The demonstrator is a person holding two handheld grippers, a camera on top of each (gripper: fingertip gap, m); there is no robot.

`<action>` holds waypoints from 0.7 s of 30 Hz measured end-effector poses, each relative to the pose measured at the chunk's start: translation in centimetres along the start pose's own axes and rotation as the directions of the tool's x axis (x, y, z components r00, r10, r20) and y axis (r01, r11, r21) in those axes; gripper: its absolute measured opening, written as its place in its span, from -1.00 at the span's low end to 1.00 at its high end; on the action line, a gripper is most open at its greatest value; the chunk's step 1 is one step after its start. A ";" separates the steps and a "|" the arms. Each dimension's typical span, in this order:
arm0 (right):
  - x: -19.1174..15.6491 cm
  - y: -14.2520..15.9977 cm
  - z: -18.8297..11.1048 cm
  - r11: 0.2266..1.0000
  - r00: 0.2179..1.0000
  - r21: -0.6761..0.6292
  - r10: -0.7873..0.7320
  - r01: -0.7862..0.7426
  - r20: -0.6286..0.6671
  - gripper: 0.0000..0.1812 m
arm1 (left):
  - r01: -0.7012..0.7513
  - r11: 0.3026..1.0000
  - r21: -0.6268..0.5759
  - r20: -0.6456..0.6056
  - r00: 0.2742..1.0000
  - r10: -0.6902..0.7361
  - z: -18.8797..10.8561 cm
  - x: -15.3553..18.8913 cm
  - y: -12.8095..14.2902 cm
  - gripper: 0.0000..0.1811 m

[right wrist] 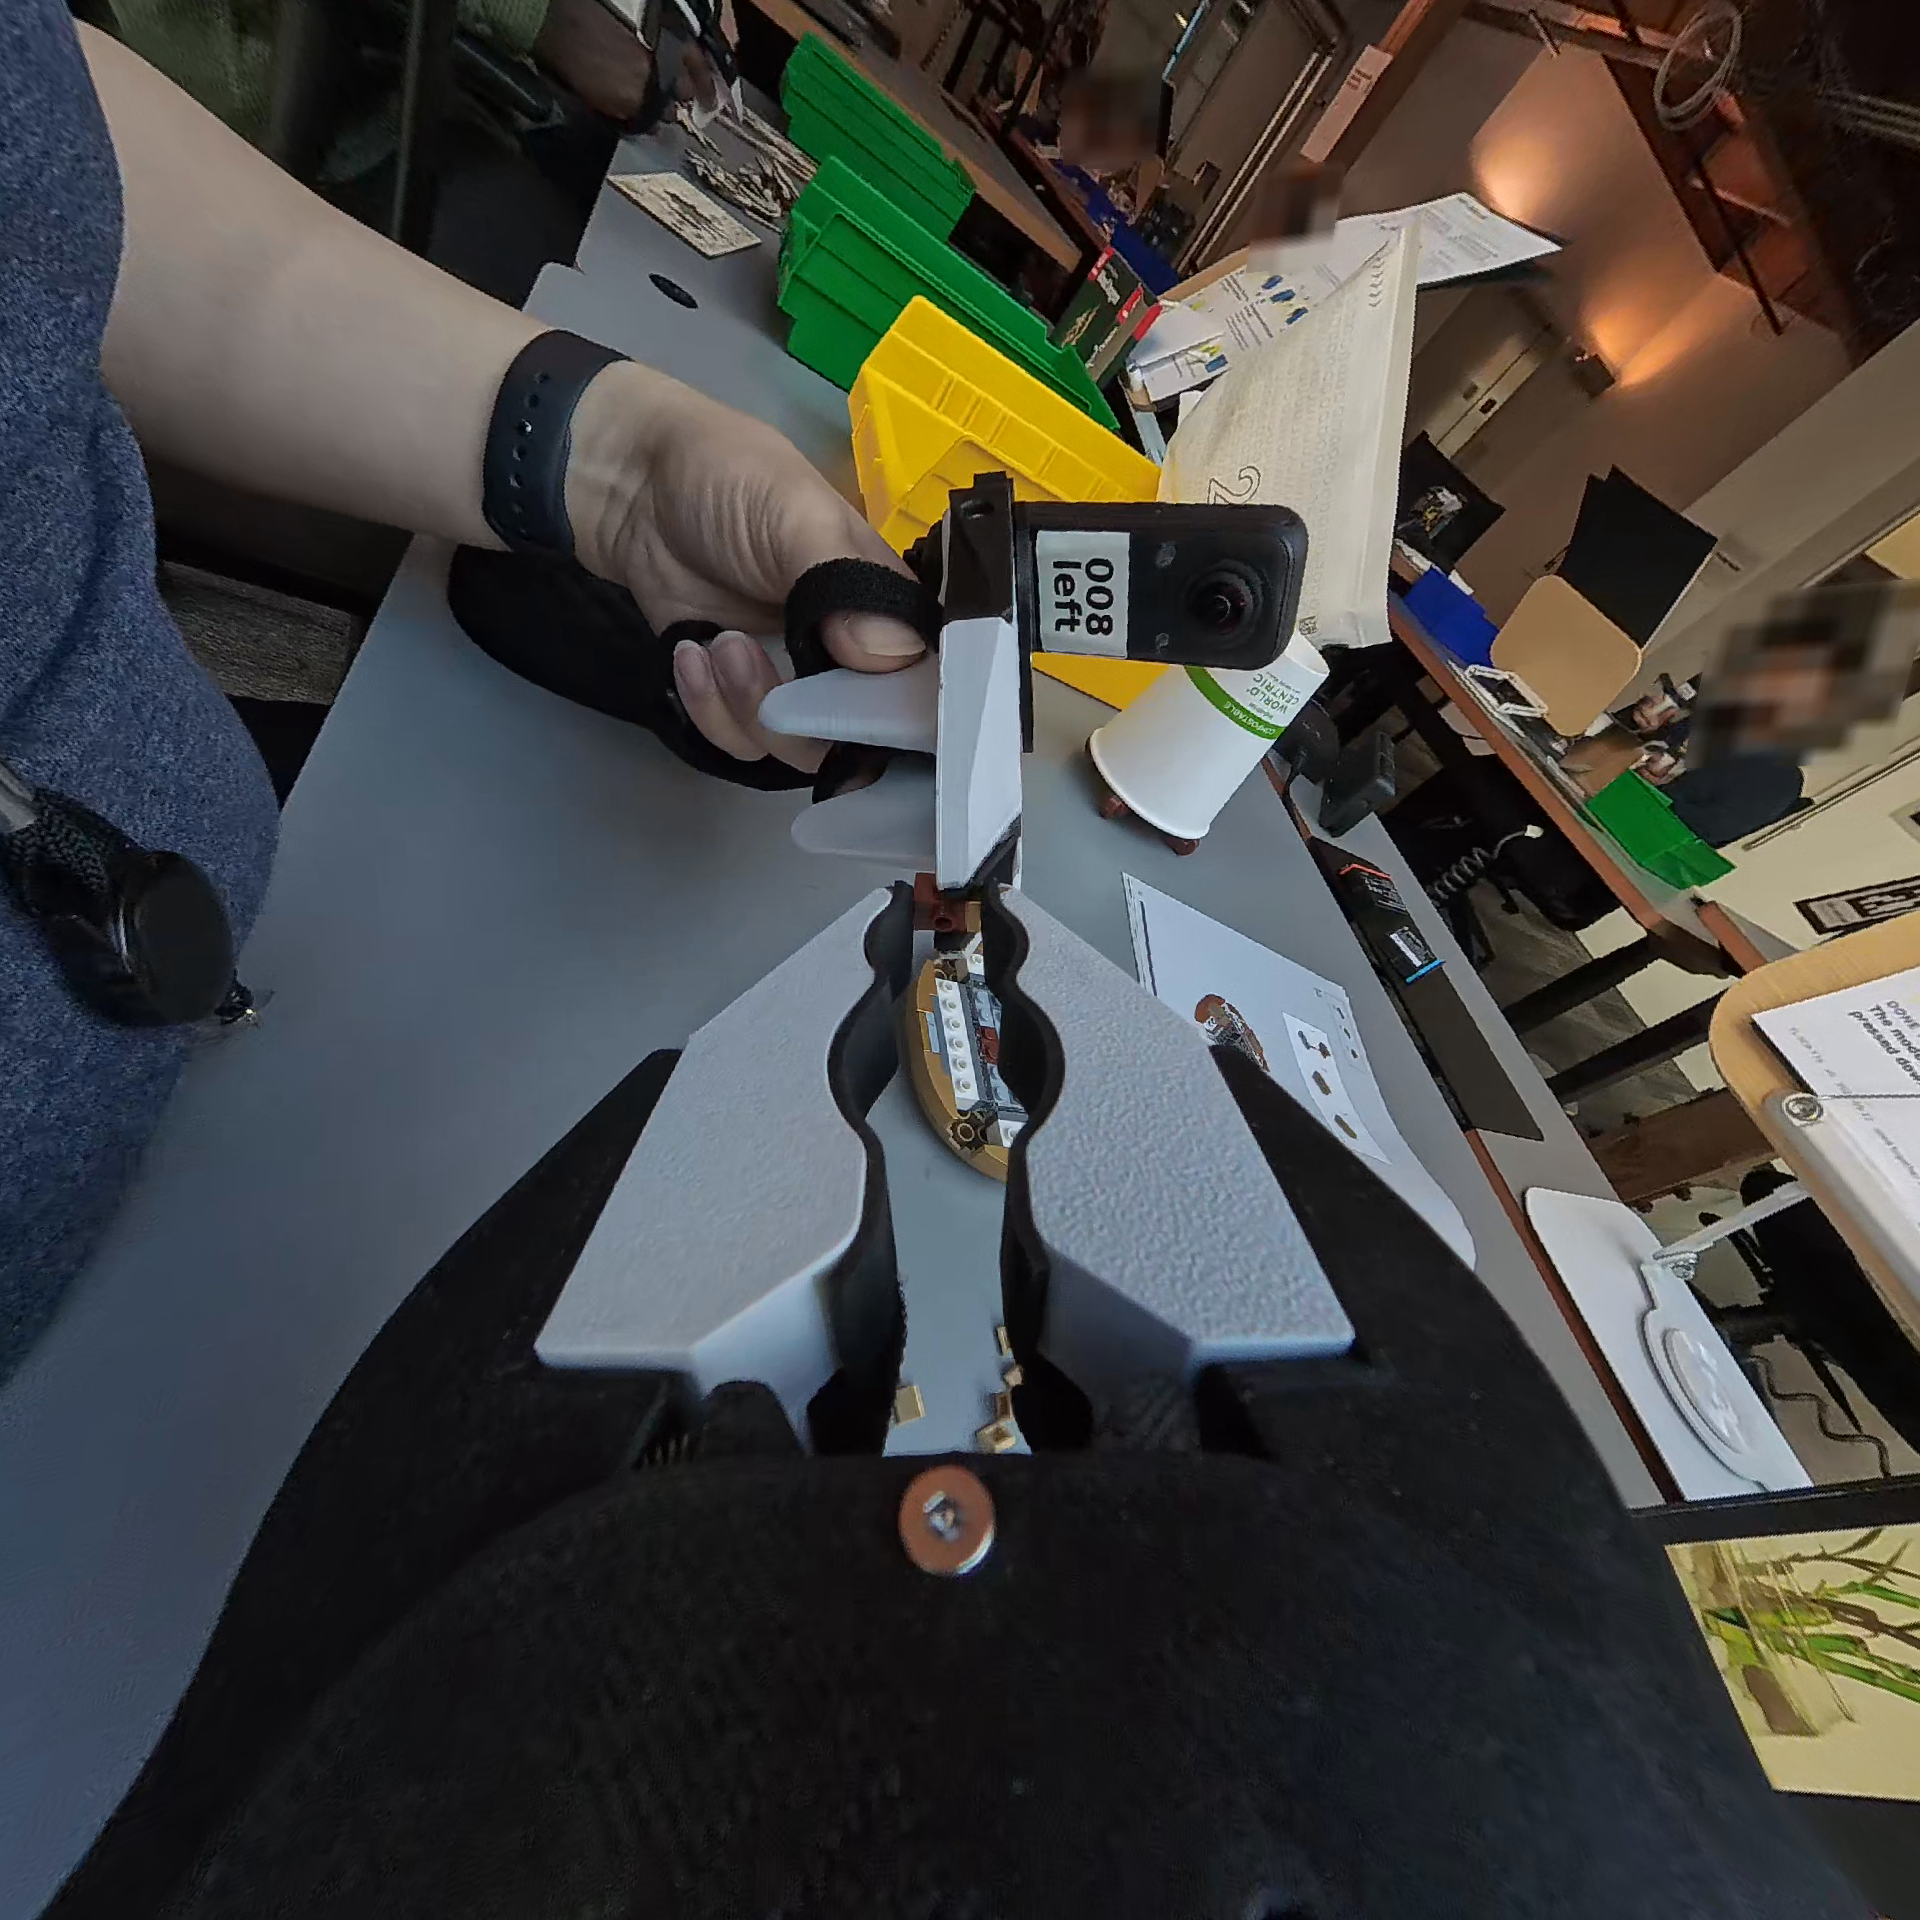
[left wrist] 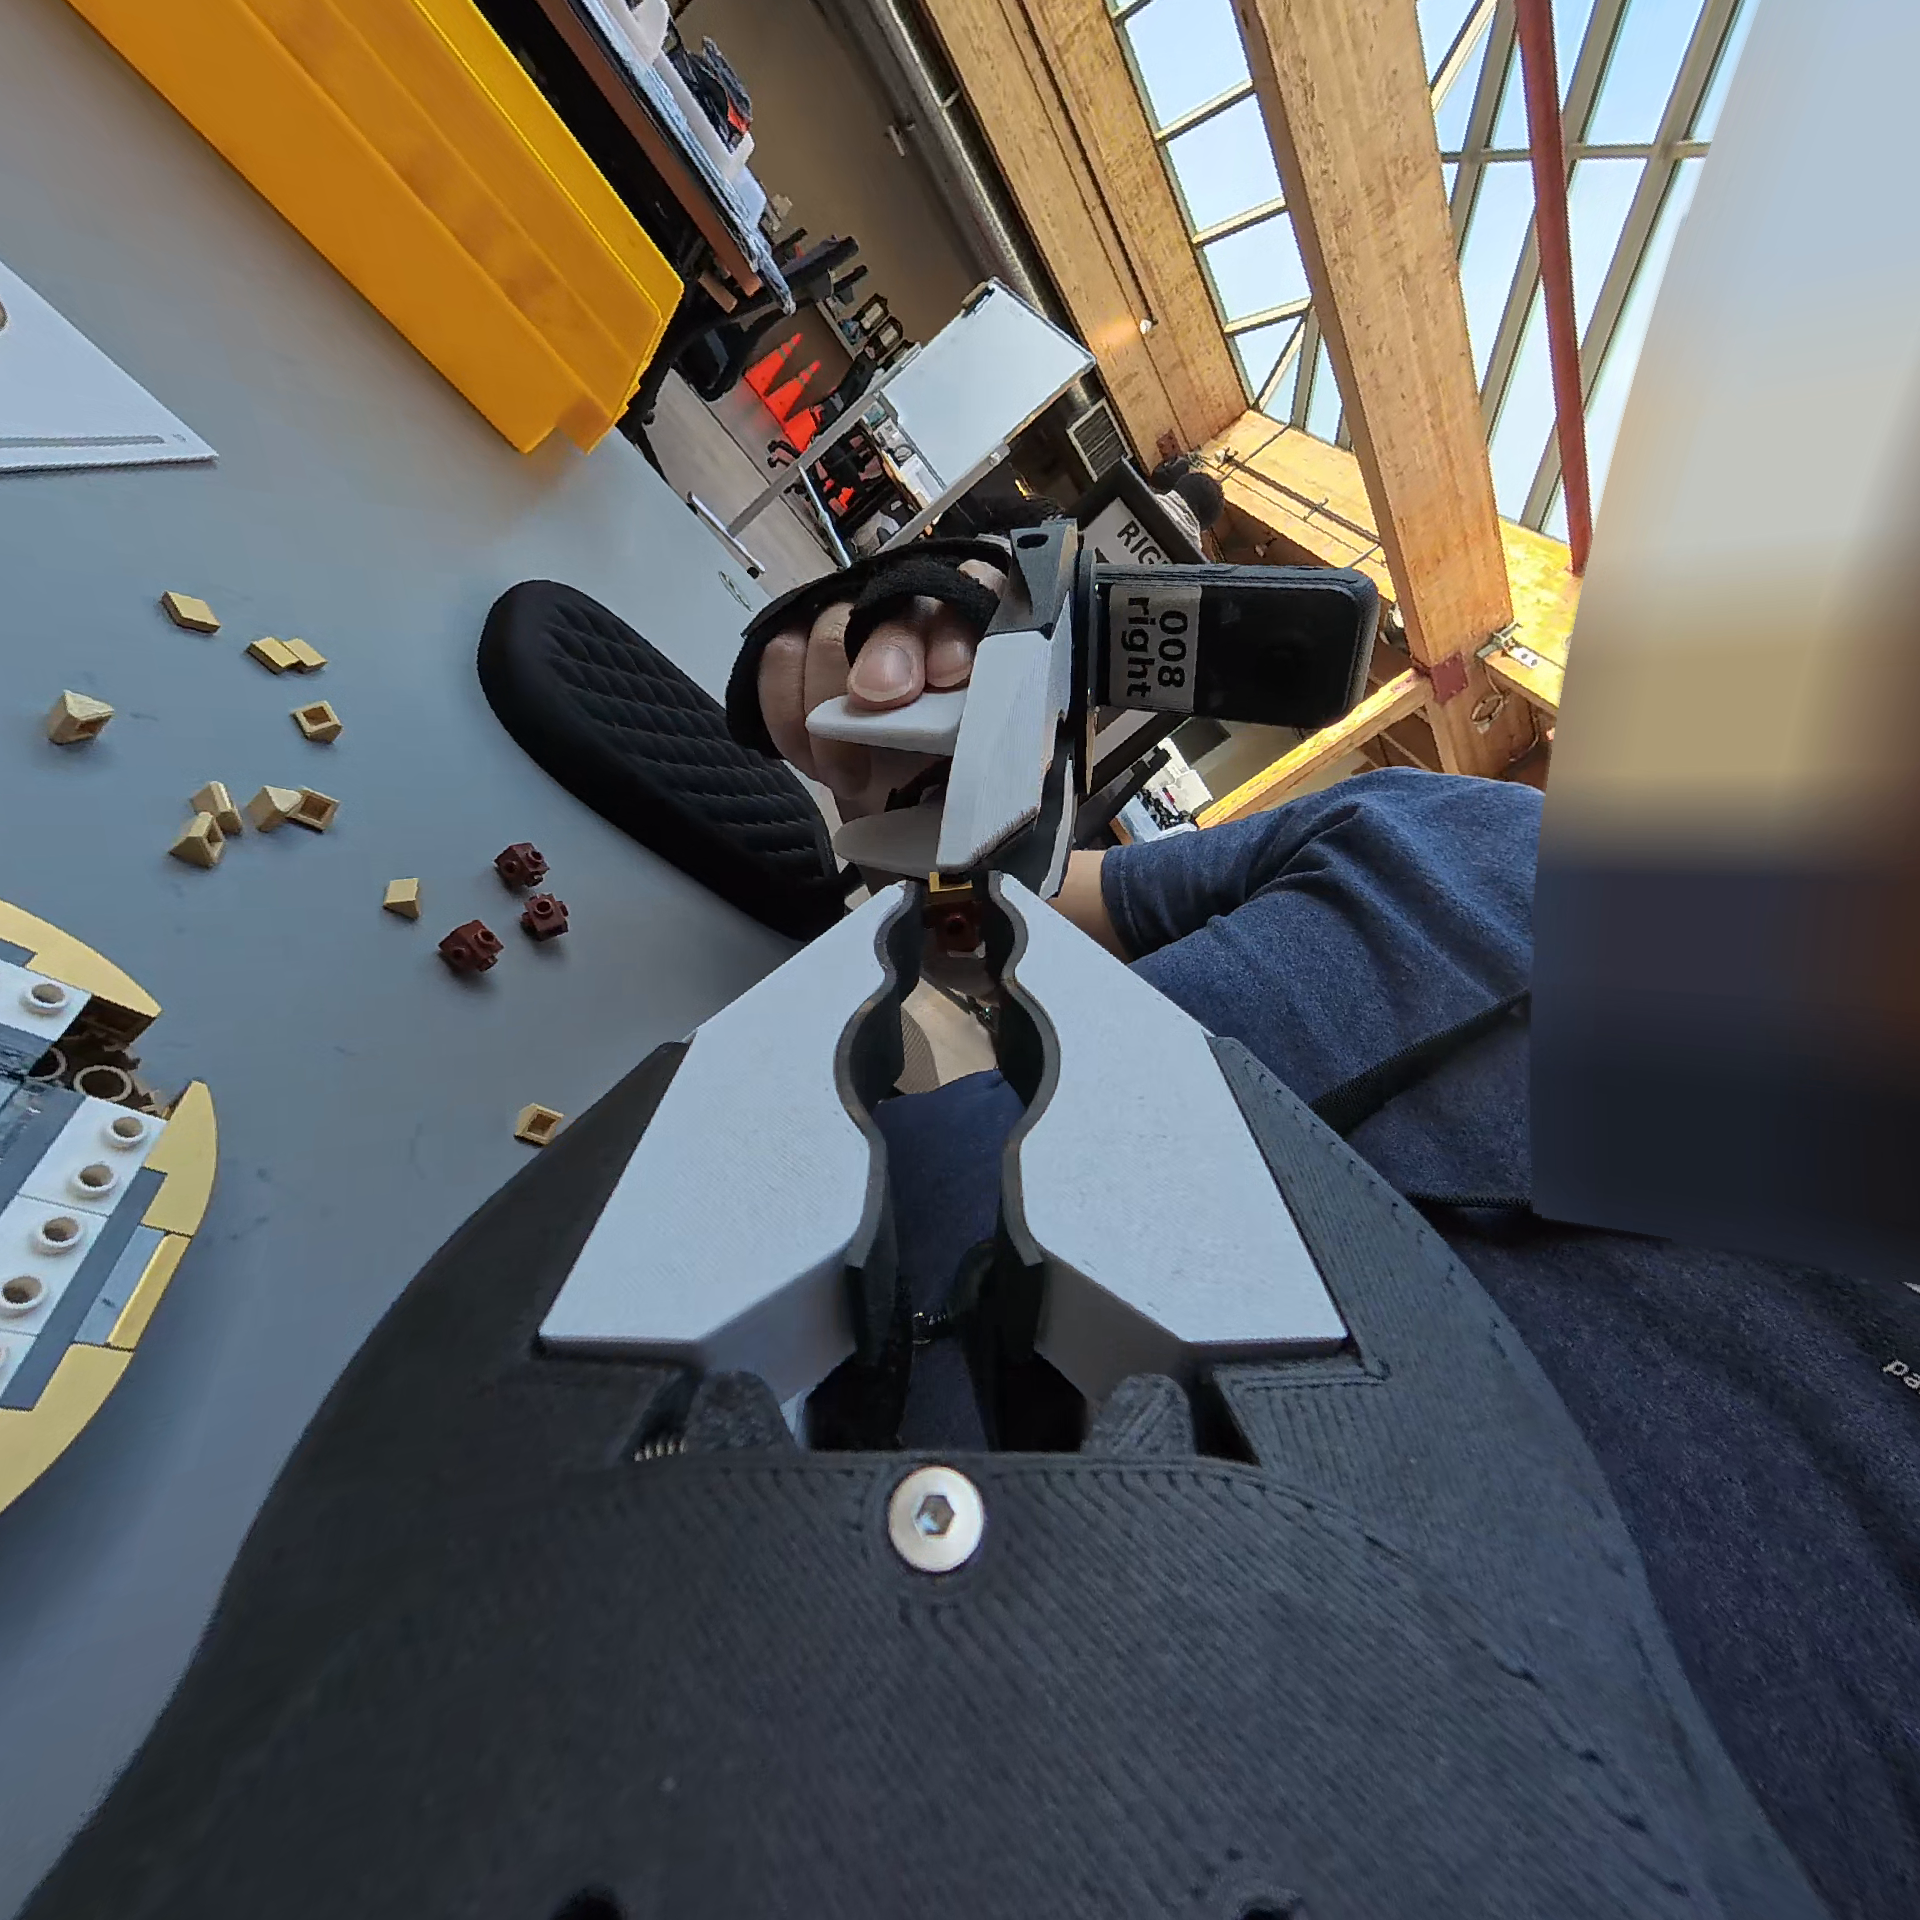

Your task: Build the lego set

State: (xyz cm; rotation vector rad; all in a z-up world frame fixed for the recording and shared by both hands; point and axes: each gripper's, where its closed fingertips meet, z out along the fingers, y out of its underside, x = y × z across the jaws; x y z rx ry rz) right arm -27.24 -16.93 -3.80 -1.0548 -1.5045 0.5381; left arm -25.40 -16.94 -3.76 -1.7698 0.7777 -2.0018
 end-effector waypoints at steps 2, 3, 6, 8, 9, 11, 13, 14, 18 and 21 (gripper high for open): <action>0.1 -0.2 -0.1 1.000 1.000 0.012 0.008 -0.008 0.000 -0.88 | 0.020 1.000 0.012 -0.021 1.000 -0.020 0.0 0.2 -0.1 -0.89; 0.1 -0.2 -0.1 1.000 1.000 0.008 0.008 -0.008 0.000 -0.87 | 0.033 0.999 0.013 -0.018 0.999 -0.033 0.0 0.1 -0.1 -0.88; 0.2 0.0 -0.3 1.000 1.000 0.000 0.012 -0.012 0.002 -0.87 | 0.032 0.999 0.011 -0.010 0.999 -0.032 -0.2 -0.1 -0.1 -0.87; 0.2 0.1 -0.3 1.000 1.000 -0.003 0.009 -0.009 0.002 -0.87 | 0.039 0.999 -0.002 -0.009 0.999 -0.039 -0.2 -0.2 0.1 -0.87; 0.2 0.1 -0.3 1.000 1.000 -0.007 0.006 -0.006 0.001 -0.87 | 0.044 0.999 -0.002 -0.008 0.999 -0.044 -0.3 -0.2 0.0 -0.87; 0.2 0.2 -0.3 1.000 1.000 -0.012 0.004 -0.004 0.004 -0.87 | 0.043 0.999 -0.002 -0.014 0.999 -0.043 -0.3 -0.2 0.0 -0.89; 0.2 0.2 -0.3 1.000 1.000 -0.009 0.008 -0.008 0.007 -0.87 | 0.041 0.999 -0.003 -0.015 0.999 -0.041 -0.3 -0.2 0.0 -0.89; 0.2 0.2 -0.3 1.000 1.000 -0.010 0.009 -0.009 0.008 -0.87 | 0.043 0.999 -0.004 -0.015 0.999 -0.043 -0.3 -0.2 0.1 -0.89; 0.1 0.4 -0.2 1.000 1.000 -0.011 0.006 -0.006 0.010 -0.83 | 0.046 0.999 -0.009 -0.011 0.999 -0.046 -0.3 -0.3 0.2 -0.90; 0.6 0.4 -0.3 0.999 0.999 0.007 0.031 -0.031 -0.036 -0.73 | 0.040 0.999 0.012 0.000 0.999 -0.040 -0.8 -0.4 -0.2 -0.90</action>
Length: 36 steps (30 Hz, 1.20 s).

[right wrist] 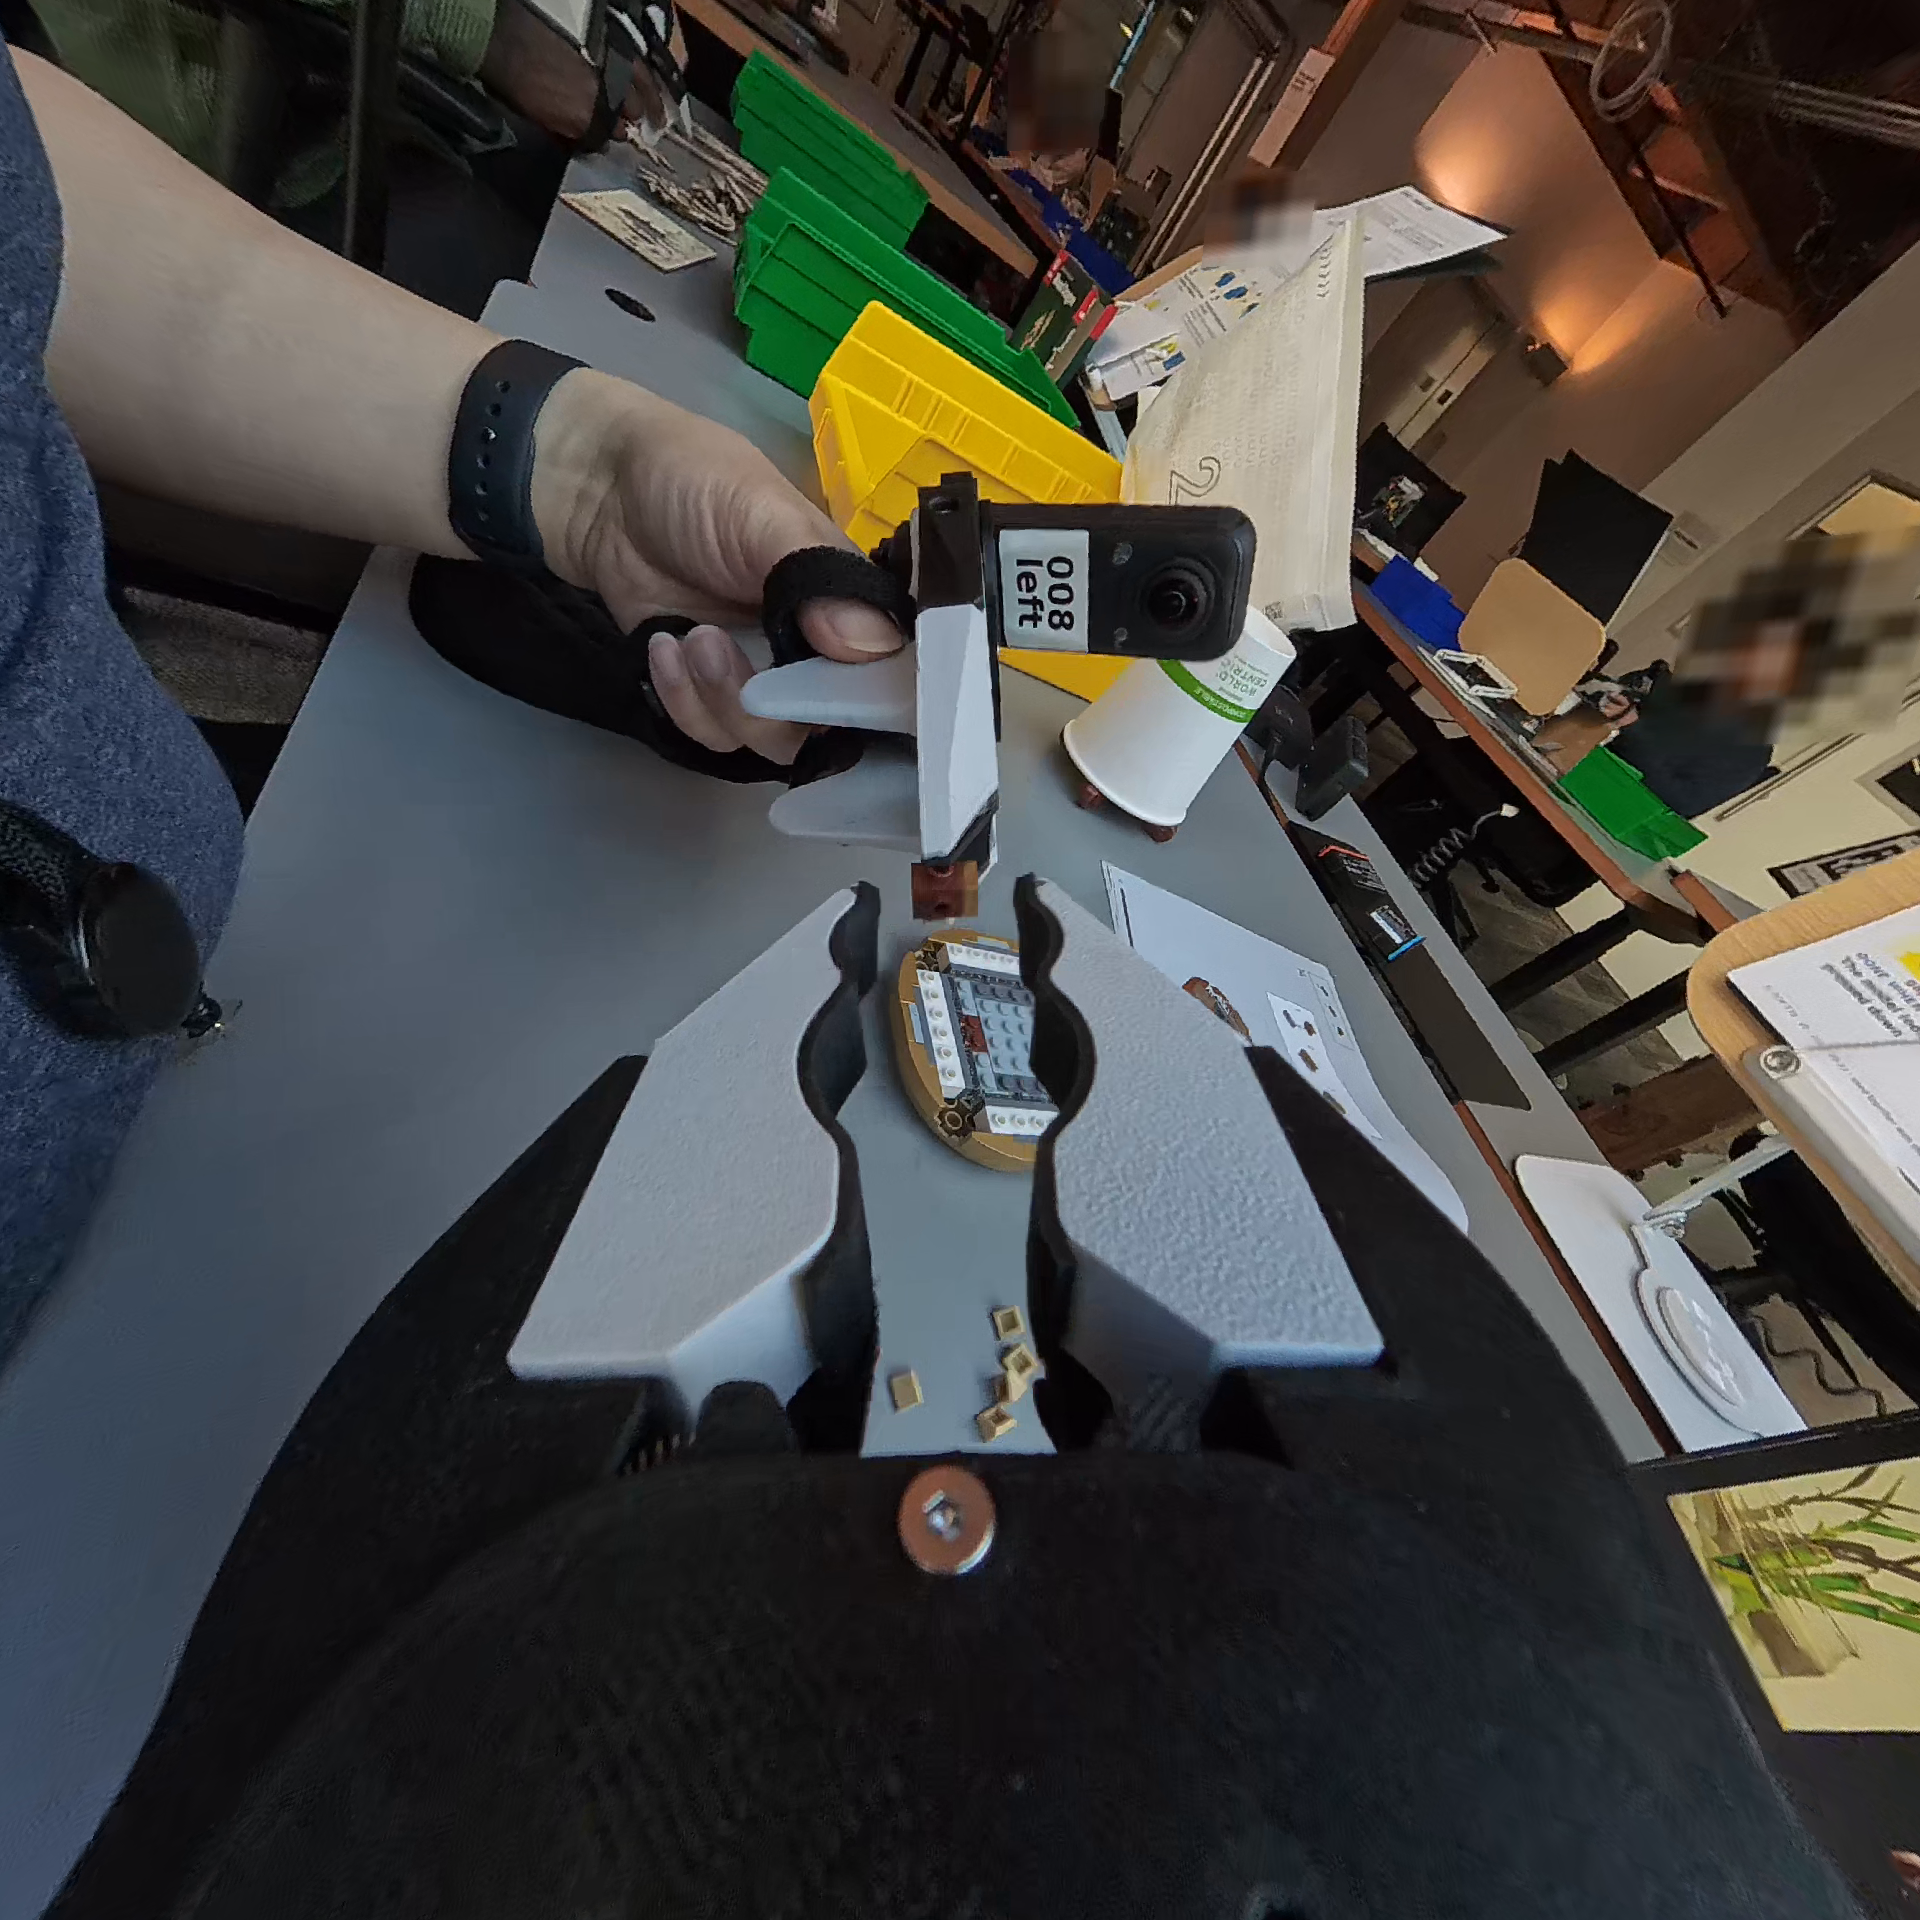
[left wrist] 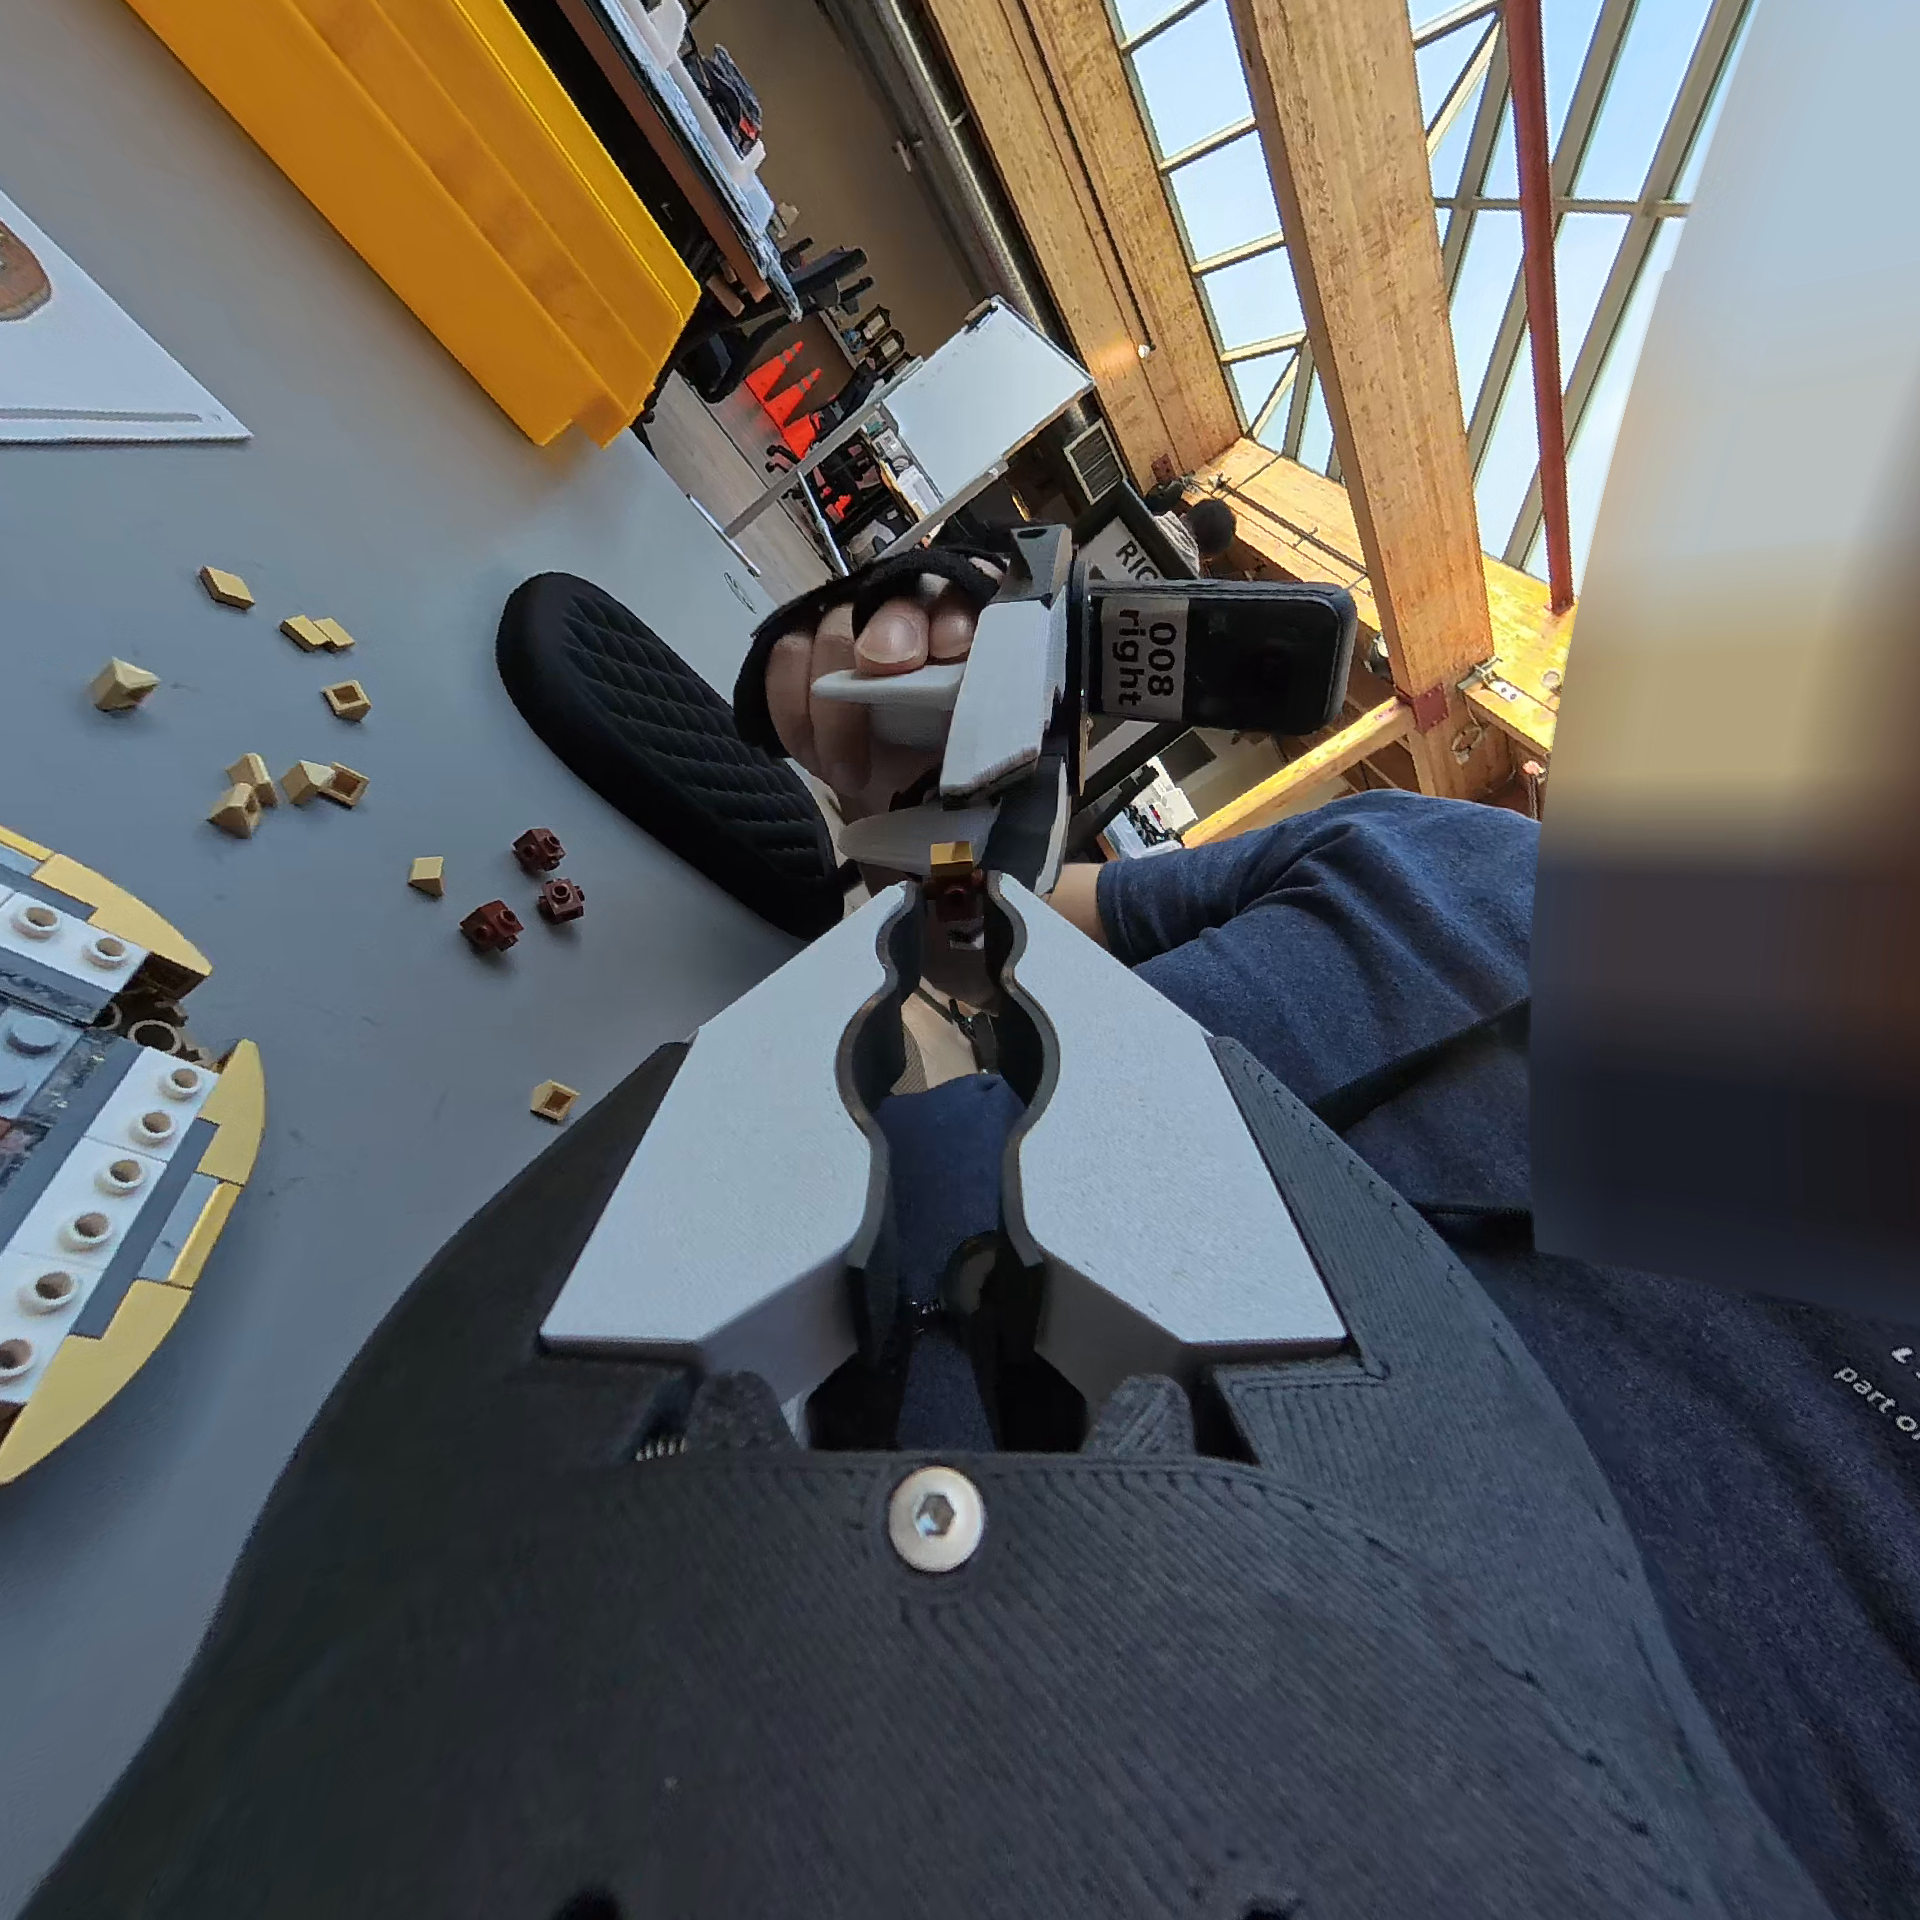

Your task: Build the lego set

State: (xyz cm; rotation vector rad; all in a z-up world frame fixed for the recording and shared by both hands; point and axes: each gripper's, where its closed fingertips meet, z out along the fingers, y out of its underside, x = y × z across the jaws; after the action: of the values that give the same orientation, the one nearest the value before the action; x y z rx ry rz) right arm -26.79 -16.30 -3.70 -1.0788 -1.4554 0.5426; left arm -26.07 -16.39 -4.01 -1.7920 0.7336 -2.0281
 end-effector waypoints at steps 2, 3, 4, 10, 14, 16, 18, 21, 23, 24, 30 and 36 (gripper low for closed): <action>-0.2 1.4 -0.4 0.996 0.997 -0.047 0.079 -0.078 0.008 -0.70 | 0.001 1.000 0.022 0.014 1.000 -0.001 -0.6 -0.2 -0.4 -0.90; -0.7 2.3 -0.6 0.988 0.990 -0.075 0.137 -0.135 0.026 -0.73 | -0.001 1.000 0.027 0.018 1.000 0.000 -0.9 -0.2 -0.4 -0.90; -1.4 3.5 -0.7 0.975 0.979 -0.117 0.196 -0.189 0.051 -0.79 | -0.003 1.000 0.029 0.028 1.000 0.003 -1.2 -0.3 -0.4 -0.90; -4.2 9.2 -0.8 0.881 0.936 -0.395 0.331 -0.262 0.117 -0.81 | -0.019 1.000 0.014 0.063 0.998 0.018 -2.3 -1.2 0.0 -0.89; -5.4 10.6 0.0 0.821 0.896 -0.506 0.404 -0.266 0.183 -0.82 | -0.056 0.998 0.021 0.018 0.998 0.056 -2.4 -0.5 -0.3 -0.90; -5.6 11.2 0.3 0.800 0.887 -0.540 0.420 -0.263 0.190 -0.84 | -0.056 0.998 0.026 -0.007 0.998 0.056 -2.5 -0.1 -0.3 -0.90; -5.8 11.2 0.4 0.798 0.878 -0.543 0.430 -0.261 0.211 -0.86 | -0.061 0.998 0.026 -0.014 0.998 0.062 -2.6 0.0 -0.2 -0.90; -5.8 11.2 0.5 0.797 0.868 -0.544 0.442 -0.263 0.228 -0.87 | -0.050 0.999 0.013 0.012 0.999 0.050 -2.6 -0.7 0.2 -0.90; -5.8 11.2 0.7 0.794 0.860 -0.544 0.454 -0.271 0.234 -0.87 | -0.037 0.999 0.008 0.007 0.999 0.037 -2.5 -0.9 0.3 -0.90; -5.8 11.2 0.7 0.793 0.856 -0.544 0.459 -0.274 0.238 -0.87 | -0.034 0.999 0.004 0.008 0.999 0.034 -2.4 -1.0 0.4 -0.90; -6.0 11.0 1.0 0.807 0.849 -0.532 0.450 -0.255 0.276 -0.90 | -0.032 0.999 -0.037 0.041 0.999 0.033 -1.8 -1.9 1.1 -0.90; -6.0 10.9 1.2 0.814 0.851 -0.522 0.445 -0.255 0.279 -0.93 | -0.021 0.999 -0.050 0.083 0.996 0.025 -1.9 -2.9 1.6 -0.90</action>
State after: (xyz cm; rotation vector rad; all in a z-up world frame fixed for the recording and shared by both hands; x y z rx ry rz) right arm -25.24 -16.09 -16.11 -1.7344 -1.7986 0.7246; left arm -27.64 -15.72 -7.41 -1.8744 0.7813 -1.9233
